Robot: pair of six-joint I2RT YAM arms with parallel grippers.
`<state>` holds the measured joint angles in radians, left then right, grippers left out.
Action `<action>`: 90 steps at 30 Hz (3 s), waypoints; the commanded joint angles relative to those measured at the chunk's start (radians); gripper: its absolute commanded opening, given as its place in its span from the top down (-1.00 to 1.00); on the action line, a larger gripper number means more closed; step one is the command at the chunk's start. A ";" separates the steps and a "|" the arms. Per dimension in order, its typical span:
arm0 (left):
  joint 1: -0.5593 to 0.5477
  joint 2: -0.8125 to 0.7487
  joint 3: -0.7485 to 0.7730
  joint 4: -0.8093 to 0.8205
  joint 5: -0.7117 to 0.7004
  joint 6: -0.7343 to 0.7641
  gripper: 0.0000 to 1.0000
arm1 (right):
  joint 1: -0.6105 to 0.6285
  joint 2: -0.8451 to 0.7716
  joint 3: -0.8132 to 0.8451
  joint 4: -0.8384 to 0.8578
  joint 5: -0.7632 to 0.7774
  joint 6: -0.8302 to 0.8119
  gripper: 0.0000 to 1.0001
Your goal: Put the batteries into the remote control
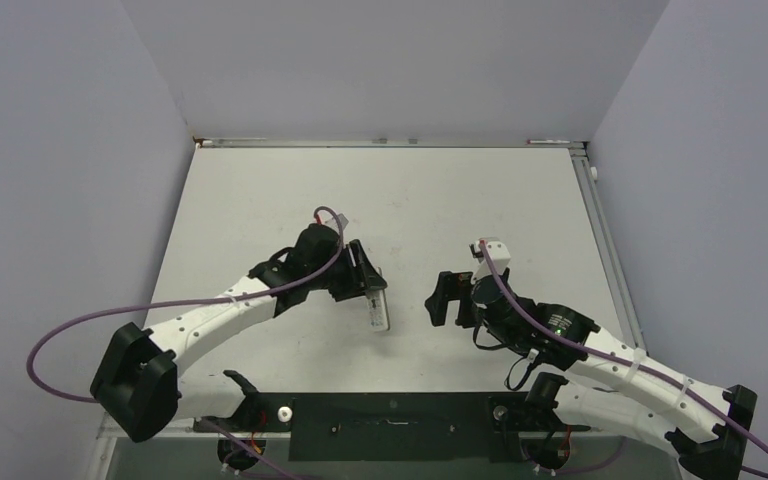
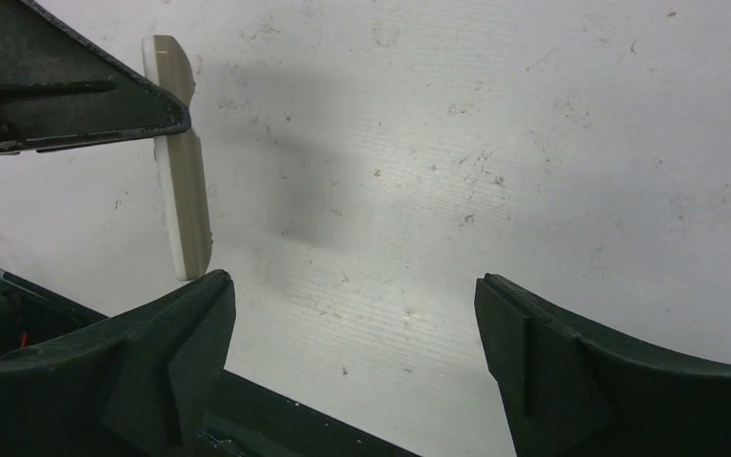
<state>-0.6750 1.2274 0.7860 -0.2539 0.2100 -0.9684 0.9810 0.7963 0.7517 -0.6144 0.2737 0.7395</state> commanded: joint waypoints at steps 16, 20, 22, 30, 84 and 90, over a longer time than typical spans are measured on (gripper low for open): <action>-0.087 0.447 0.336 -0.201 -0.262 0.028 1.00 | -0.007 -0.069 -0.038 -0.064 0.007 -0.016 -0.97; -0.089 0.489 0.348 -0.199 -0.250 0.032 1.00 | -0.008 -0.069 -0.043 -0.064 -0.007 -0.014 -0.97; -0.088 0.516 0.363 -0.217 -0.248 0.034 1.00 | -0.007 -0.068 -0.043 -0.064 -0.010 -0.014 -0.97; -0.097 0.566 0.398 -0.248 -0.250 0.034 0.92 | -0.008 -0.068 -0.052 -0.053 -0.016 -0.015 -0.97; -0.103 0.302 0.350 -0.189 -0.240 0.193 -0.75 | -0.008 0.000 0.045 -0.081 0.017 -0.080 -1.00; -0.086 0.156 0.302 -0.171 -0.248 0.241 -0.93 | -0.008 0.005 0.065 -0.044 0.010 -0.100 -0.89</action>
<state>-0.7746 1.4960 1.1065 -0.4706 -0.0227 -0.7830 0.9756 0.7990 0.7685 -0.6983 0.2558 0.6651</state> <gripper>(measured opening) 0.933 0.956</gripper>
